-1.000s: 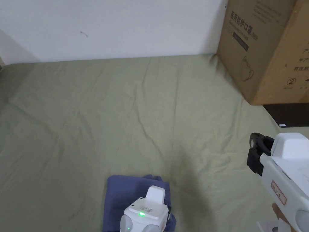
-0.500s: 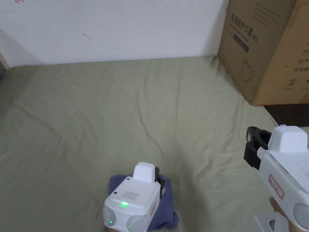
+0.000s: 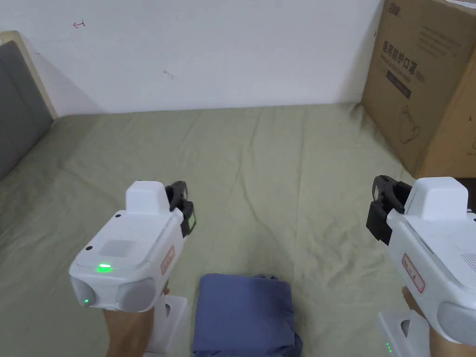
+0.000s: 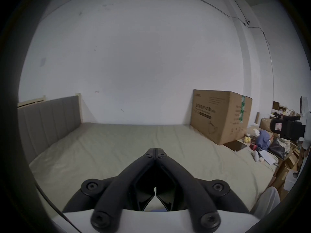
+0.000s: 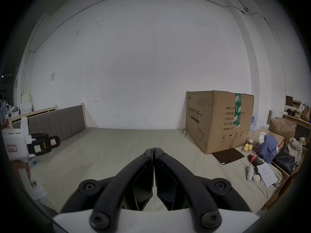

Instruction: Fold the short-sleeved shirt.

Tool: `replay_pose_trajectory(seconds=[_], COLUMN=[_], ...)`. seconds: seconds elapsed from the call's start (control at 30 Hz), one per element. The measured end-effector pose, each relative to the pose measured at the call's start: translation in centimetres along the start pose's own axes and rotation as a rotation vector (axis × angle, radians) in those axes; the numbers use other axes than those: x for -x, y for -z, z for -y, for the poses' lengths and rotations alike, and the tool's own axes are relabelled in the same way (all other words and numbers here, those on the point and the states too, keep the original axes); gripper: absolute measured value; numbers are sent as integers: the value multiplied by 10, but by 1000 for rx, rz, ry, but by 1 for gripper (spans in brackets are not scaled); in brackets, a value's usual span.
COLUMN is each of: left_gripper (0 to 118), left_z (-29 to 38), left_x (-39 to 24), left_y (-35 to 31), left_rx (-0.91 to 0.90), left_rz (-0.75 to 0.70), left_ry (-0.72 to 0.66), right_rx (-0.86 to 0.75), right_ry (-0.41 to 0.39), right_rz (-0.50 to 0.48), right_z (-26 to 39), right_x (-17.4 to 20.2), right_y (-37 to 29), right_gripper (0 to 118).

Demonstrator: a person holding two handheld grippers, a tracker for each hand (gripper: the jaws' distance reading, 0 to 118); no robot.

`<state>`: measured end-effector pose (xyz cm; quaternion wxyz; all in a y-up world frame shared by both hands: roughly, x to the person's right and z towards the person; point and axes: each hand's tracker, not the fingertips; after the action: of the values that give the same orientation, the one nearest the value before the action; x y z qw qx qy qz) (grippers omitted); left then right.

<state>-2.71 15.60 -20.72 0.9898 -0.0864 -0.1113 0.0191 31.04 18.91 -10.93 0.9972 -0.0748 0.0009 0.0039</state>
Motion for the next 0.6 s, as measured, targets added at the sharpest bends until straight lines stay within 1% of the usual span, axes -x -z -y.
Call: replay_pose_trajectory(seconds=[0.1,0.2,0.23,0.3,0.47,0.6], left_gripper=[0,0,0,0,0,0], left_z=[-4,-6,-6,-5,-4,-4], left_x=[22,36,41,50,59,64], left_y=[-6,-17,-19,-24,-29,-31], left_rx=[-15,-44,-48,-59,-62,-60], left_rz=[-48,-103,-120,-128,-146,-148], left_ry=[-15,3,12,14,18,4], right_rx=[-15,-33,-36,-42,-31,9], right_ry=[-4,-17,-21,-25,-26,-7], right_rz=[-8,-10,-12,-10,-22,-53], right_z=[-2,-1,-9,-13,-2,25], right_x=[7,11,20,28,33,41], right_y=[1,1,-4,-7,3,22], right_gripper=[0,0,0,0,0,0])
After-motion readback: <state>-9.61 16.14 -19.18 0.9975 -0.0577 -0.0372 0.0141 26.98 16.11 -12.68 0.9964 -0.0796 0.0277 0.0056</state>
